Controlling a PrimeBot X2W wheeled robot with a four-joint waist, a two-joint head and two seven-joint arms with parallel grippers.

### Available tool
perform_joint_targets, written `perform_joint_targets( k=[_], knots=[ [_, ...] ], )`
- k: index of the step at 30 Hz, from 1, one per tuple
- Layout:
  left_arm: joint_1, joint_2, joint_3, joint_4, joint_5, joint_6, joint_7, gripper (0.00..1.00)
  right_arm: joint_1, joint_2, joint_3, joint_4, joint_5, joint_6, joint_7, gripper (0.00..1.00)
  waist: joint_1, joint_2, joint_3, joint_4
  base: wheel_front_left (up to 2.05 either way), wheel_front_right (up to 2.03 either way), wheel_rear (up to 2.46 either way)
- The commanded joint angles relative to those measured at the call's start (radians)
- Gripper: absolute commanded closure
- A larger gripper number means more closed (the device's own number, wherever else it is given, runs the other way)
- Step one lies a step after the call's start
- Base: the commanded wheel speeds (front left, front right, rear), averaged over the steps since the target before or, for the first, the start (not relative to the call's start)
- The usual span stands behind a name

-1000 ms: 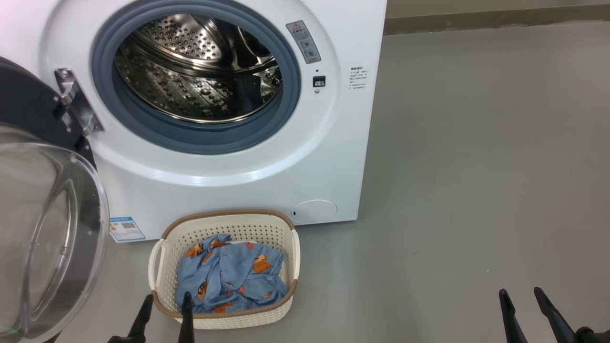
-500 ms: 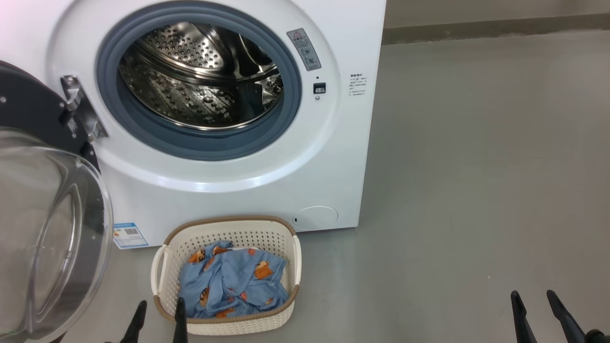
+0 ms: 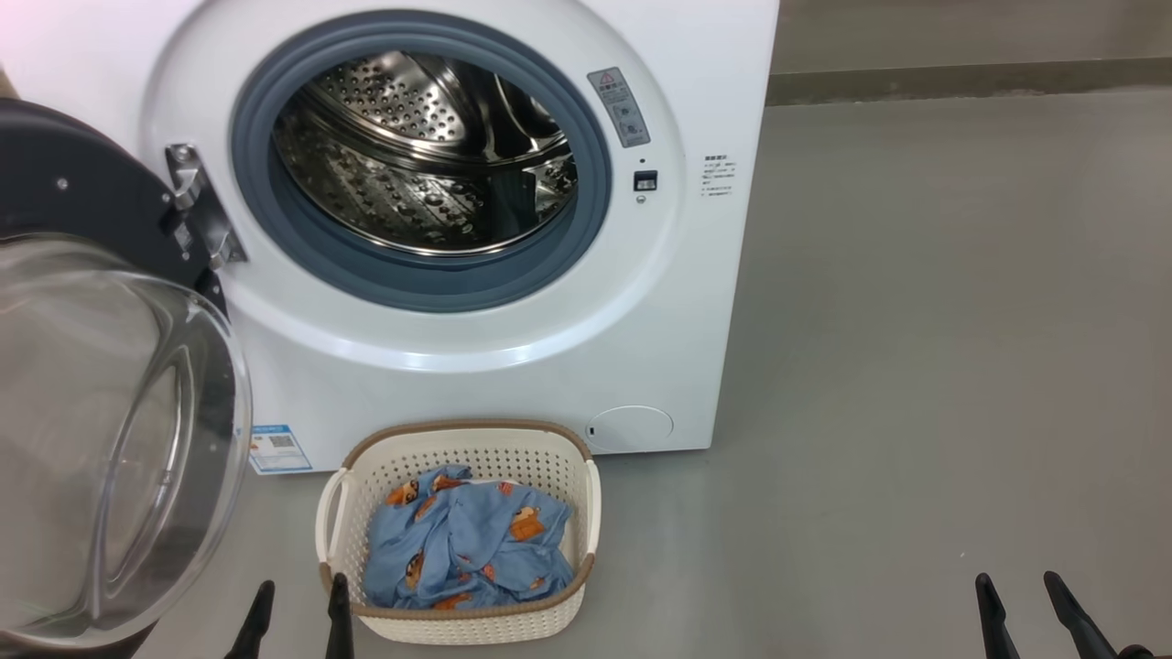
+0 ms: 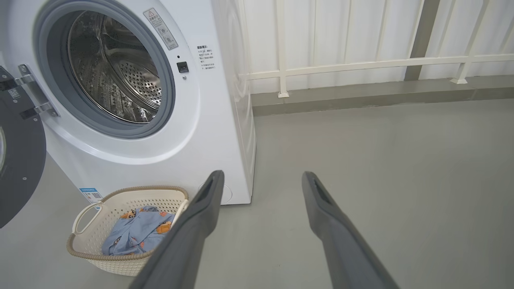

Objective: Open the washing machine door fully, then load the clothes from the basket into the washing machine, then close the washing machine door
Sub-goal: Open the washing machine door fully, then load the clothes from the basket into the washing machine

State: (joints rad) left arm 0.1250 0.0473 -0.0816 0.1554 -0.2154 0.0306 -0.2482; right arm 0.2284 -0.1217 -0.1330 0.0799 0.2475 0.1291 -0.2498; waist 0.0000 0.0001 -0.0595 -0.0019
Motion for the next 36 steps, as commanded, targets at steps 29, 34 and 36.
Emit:
perform_joint_targets(
  k=[29,34,36],
  knots=[
    [-0.028,0.003,0.034,-0.012,0.039,-0.010,-0.014,0.00,-0.038,-0.027,0.048,-0.008,0.005,0.002,-0.012,0.00,0.0000,-0.0001,0.009,0.039,0.09,-0.09,0.00],
    [-0.029,0.003,0.034,-0.011,0.035,-0.010,-0.014,0.00,-0.038,-0.026,0.047,-0.008,0.008,0.002,-0.012,0.00,0.0000,-0.0001,0.013,0.036,1.17,-1.17,0.00],
    [-0.030,0.003,0.034,-0.011,0.032,-0.010,-0.014,0.00,-0.038,-0.026,0.047,-0.008,0.009,0.002,-0.012,0.00,0.0000,-0.0001,0.015,0.036,1.43,-1.43,0.00]
  ],
)
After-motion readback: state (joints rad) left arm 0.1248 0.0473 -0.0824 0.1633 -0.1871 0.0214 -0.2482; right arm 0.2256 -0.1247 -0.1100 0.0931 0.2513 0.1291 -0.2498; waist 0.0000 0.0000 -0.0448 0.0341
